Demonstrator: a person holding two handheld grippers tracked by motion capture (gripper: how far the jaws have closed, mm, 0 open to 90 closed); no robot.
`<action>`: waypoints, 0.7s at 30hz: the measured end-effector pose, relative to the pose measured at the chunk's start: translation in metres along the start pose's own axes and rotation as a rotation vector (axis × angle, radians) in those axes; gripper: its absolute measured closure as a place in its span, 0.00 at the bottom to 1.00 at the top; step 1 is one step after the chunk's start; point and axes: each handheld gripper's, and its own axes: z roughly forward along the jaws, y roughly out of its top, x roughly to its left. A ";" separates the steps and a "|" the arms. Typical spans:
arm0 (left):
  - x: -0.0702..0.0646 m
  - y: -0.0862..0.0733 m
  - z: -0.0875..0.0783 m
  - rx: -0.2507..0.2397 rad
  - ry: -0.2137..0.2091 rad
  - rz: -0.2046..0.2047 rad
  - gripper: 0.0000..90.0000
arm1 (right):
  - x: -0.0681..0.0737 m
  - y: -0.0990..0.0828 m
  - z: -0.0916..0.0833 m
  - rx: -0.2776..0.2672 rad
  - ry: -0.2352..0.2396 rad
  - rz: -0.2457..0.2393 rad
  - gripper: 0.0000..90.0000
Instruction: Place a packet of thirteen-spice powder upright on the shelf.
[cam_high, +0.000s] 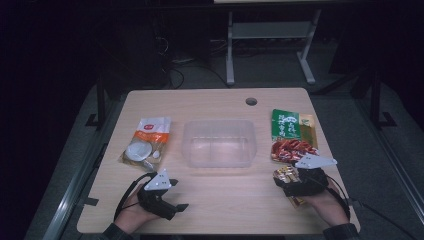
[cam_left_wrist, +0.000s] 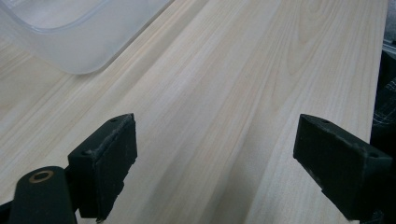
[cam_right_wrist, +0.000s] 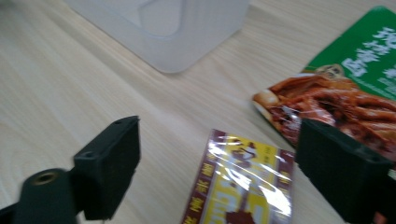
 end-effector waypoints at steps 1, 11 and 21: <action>0.000 0.000 0.000 0.003 -0.001 -0.001 0.15 | -0.002 0.000 -0.001 -0.003 -0.008 0.003 0.17; -0.001 -0.001 0.001 0.007 0.000 0.006 0.15 | -0.021 -0.006 -0.012 0.015 -0.010 0.042 0.52; -0.001 0.000 0.002 0.008 0.001 0.008 0.15 | -0.031 -0.009 -0.014 0.059 -0.023 0.090 0.90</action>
